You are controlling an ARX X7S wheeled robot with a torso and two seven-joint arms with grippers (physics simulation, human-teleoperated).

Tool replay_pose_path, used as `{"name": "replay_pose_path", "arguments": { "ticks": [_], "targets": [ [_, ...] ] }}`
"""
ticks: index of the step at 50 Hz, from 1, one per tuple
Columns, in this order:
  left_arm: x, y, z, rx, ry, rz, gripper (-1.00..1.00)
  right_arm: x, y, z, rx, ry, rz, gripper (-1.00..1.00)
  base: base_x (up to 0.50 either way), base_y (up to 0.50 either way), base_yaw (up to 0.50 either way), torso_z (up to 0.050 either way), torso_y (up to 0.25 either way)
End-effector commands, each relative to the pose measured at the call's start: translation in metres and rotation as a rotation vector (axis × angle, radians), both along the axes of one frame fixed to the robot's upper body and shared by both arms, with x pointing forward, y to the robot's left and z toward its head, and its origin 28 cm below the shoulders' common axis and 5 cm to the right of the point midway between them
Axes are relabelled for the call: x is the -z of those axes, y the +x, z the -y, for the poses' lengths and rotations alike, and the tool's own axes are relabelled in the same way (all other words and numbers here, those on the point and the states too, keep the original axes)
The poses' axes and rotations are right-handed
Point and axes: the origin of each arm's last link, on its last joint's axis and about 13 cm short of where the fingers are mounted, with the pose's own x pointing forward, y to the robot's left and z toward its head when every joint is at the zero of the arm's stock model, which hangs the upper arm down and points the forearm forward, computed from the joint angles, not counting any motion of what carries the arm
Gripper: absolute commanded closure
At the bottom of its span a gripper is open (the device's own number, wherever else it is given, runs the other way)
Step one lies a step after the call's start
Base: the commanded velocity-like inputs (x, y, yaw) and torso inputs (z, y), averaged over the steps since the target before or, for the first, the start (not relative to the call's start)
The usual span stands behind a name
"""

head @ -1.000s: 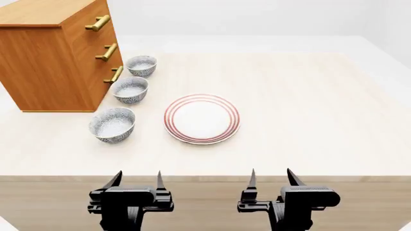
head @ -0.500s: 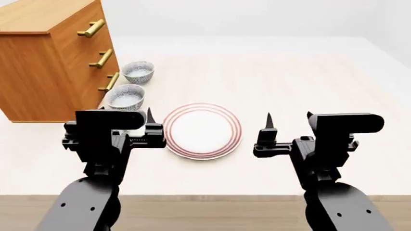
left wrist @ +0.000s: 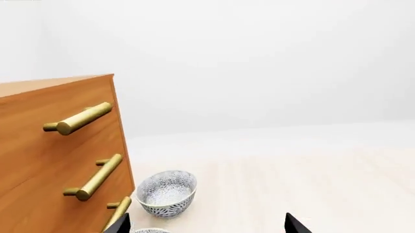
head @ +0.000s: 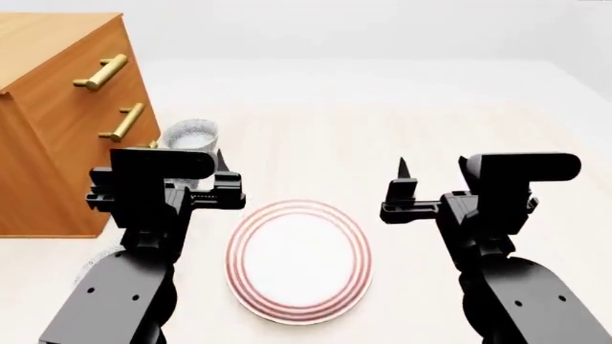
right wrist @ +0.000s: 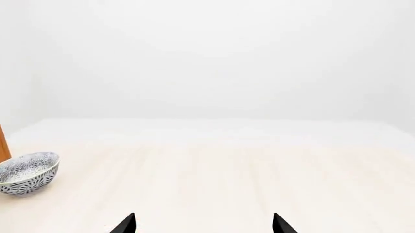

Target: Put the bowl in the middle on the plate.

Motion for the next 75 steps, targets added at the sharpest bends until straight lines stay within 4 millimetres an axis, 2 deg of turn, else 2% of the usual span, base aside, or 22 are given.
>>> {"name": "replay_pose_path", "arguments": {
  "ticks": [1, 24, 31, 36, 41, 44, 47, 48, 50, 51, 53, 57, 62, 66, 70, 75],
  "targets": [
    [0.000, 0.002, 0.000, -0.002, 0.007, -0.001, -1.00, -0.001, 0.002, -0.001, -0.010, 0.009, -0.009, -1.00, 0.50, 0.00, 0.00, 0.000, 0.000],
    [0.008, 0.002, 0.000, 0.001, 0.015, -0.018, -1.00, 0.005, 0.004, -0.001, -0.020, 0.037, -0.018, -1.00, 0.50, 0.00, 0.00, 0.000, 0.000],
    [0.004, 0.003, -0.001, -0.002, 0.011, -0.017, -1.00, 0.003, 0.005, -0.001, -0.015, 0.037, -0.025, -1.00, 0.00, 0.00, 0.00, 0.000, 0.000],
    [-0.013, 0.005, -0.001, -0.020, 0.021, -0.082, -1.00, 0.005, 0.005, -0.001, -0.021, 0.034, -0.036, -1.00, 0.00, 0.00, 0.00, 0.000, 0.000],
    [-0.039, 0.007, -0.001, -0.014, 0.044, -0.138, -1.00, 0.004, 0.006, -0.002, -0.032, 0.038, -0.036, -1.00, 0.00, 0.00, 0.00, 0.000, 0.000],
    [-0.054, 0.015, -0.004, -0.040, 0.022, -0.255, -1.00, 0.007, 0.007, -0.003, -0.035, 0.037, -0.047, -1.00, 0.00, 0.00, 0.00, 0.000, 0.000],
    [-0.070, 0.029, -0.025, -0.217, 0.044, -0.330, -1.00, 0.008, 0.008, -0.003, -0.035, 0.035, -0.052, -1.00, 0.00, 0.00, 0.00, 0.000, 0.000],
    [-0.079, 0.036, -0.027, -0.260, 0.073, -0.376, -1.00, 0.008, 0.007, -0.004, -0.035, 0.035, -0.053, -1.00, 0.00, 0.00, 0.00, 0.000, 0.000],
    [-0.088, 0.032, -0.019, -0.288, 0.080, -0.415, -1.00, 0.006, 0.007, -0.005, -0.037, 0.034, -0.051, -1.00, 0.00, 0.00, 0.00, 0.000, 0.000],
    [-0.092, 0.025, -0.013, -0.265, 0.106, -0.410, -1.00, 0.008, 0.008, -0.005, -0.039, 0.036, -0.050, -1.00, 0.00, 0.00, 0.00, 0.000, 0.000],
    [-0.095, 0.012, -0.007, -0.046, 0.088, -0.485, -1.00, 0.010, 0.010, -0.004, -0.038, 0.042, -0.055, -1.00, 0.00, 0.00, 0.00, 0.000, 0.000],
    [-0.093, 0.015, -0.009, -0.031, 0.086, -0.521, -1.00, 0.013, 0.012, -0.006, -0.045, 0.042, -0.070, -1.00, 0.00, 0.00, 0.00, 0.000, 0.000],
    [-0.088, 0.039, -0.014, -0.005, 0.101, -0.621, -1.00, 0.015, 0.013, -0.005, -0.044, 0.045, -0.074, -1.00, 0.00, 0.00, 0.00, 0.000, 0.000],
    [-0.084, 0.048, -0.017, -0.011, 0.090, -0.664, -1.00, 0.016, 0.013, -0.006, -0.049, 0.047, -0.078, -1.00, 0.00, 0.00, 0.00, 0.000, 0.000],
    [-0.083, 0.052, -0.019, -0.029, 0.086, -0.674, -1.00, 0.016, 0.014, -0.005, -0.046, 0.052, -0.080, -1.00, 0.00, 0.00, 0.00, 0.000, 0.000],
    [-0.078, 0.048, -0.018, -0.045, 0.082, -0.687, -1.00, 0.018, 0.016, -0.006, -0.053, 0.061, -0.089, -1.00, 0.00, 0.00, 0.00, 0.000, 0.000]
  ]
}}
